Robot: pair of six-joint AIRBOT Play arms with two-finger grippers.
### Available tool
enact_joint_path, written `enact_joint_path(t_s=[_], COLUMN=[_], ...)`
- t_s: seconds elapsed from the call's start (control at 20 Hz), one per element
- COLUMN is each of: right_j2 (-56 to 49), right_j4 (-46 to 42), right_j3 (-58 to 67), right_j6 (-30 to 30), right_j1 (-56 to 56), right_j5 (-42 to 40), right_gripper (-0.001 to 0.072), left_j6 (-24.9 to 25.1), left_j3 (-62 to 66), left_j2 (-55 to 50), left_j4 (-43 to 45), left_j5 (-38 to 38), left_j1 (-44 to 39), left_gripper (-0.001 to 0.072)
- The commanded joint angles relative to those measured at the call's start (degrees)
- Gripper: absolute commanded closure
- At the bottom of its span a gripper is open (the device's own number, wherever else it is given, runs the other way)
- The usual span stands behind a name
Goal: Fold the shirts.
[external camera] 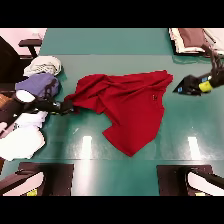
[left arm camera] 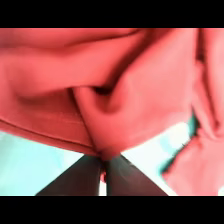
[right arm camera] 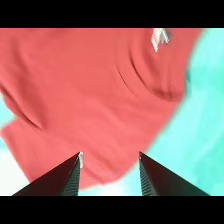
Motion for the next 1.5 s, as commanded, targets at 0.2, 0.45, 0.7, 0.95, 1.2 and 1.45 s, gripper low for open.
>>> enact_joint_path(t_s=[0.2,0.45,0.7,0.95,1.2,1.45], right_j2=[7.4,6.0,-2.5,3.4,16.5,17.8], right_j4=[4.7,11.9,12.1,9.1,3.3,0.0], right_j3=[-33.1,-42.8,-37.6,-23.4,7.7,41.6], right_j6=[3.5,3.6,3.2,1.9,2.0,1.9], right_j1=[0.1,7.7,15.5,14.4,1.4,-9.9], right_j5=[-6.7,-20.8,-25.6,-22.6,-13.0,-3.7], right_gripper=[0.0204,0.0267,0.0508,0.0695,0.0696,0.0696], left_j6=[2.9,2.9,2.9,2.8,1.1,-1.9], left_j3=[7.4,7.4,7.4,18.9,51.6,82.1], left_j2=[5.2,5.2,5.2,5.2,5.2,5.7], left_j4=[4.4,4.6,4.6,4.7,4.7,4.6], left_j5=[-7.6,-6.9,-7.6,-12.7,-18.7,-18.5], left_j1=[3.4,3.4,3.4,3.4,3.4,3.4], left_gripper=[0.0682,0.0682,0.0681,0.0682,0.0682,0.0683])
